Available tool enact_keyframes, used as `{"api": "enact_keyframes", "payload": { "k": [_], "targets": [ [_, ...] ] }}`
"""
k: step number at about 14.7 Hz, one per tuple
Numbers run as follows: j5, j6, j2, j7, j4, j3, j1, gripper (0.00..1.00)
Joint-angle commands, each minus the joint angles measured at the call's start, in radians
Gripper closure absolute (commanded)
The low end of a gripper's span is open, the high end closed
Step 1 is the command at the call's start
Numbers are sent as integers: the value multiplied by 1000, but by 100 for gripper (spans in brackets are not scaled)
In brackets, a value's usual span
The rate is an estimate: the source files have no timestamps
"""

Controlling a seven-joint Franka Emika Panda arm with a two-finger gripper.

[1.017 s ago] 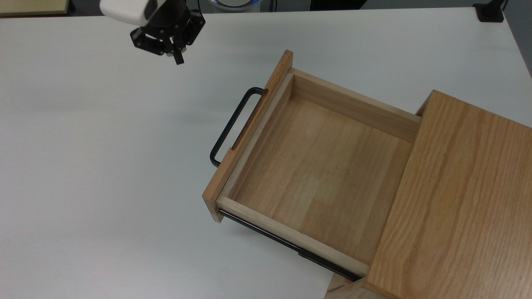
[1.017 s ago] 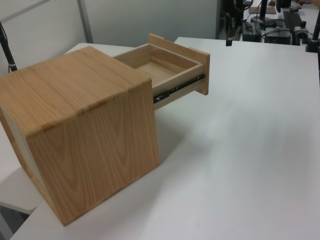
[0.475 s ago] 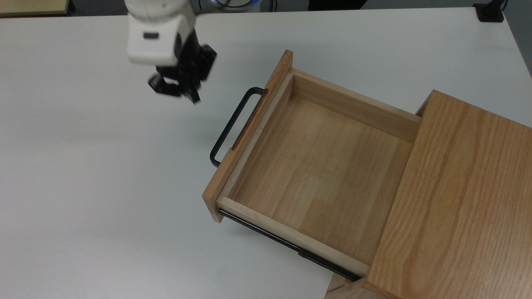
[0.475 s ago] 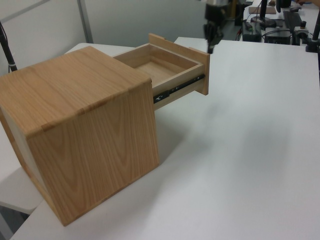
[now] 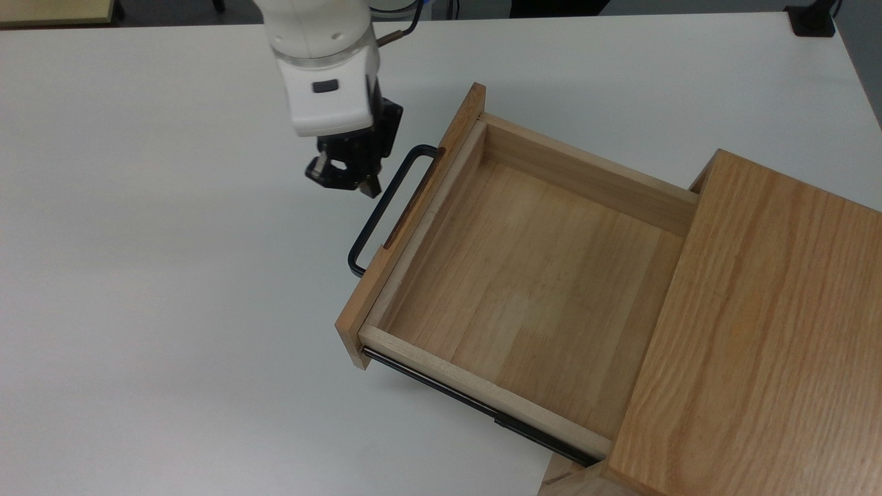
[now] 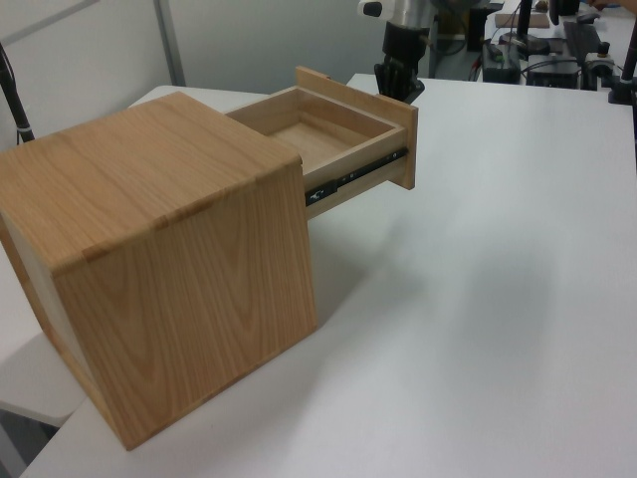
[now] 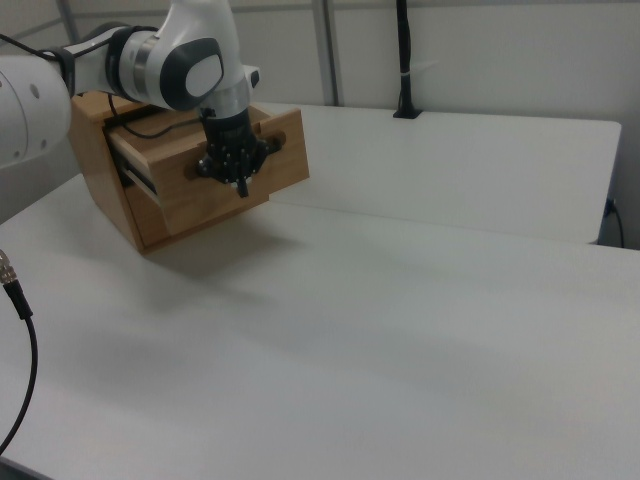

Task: Close the drawer by sliding it
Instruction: 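Push the drawer front with the gripper into the wooden cabinet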

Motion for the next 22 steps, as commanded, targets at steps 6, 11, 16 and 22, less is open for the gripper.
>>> {"api": "enact_keyframes", "payload": {
  "k": [6,11,16,22],
  "targets": [
    [133,65,19,-143,8,64,0,100],
    [160,156,33,-88,5,102,41,100],
    [177,326,59,13,2,101,130,100],
    [180,509,78,173,1,104,219,100]
  ]
}}
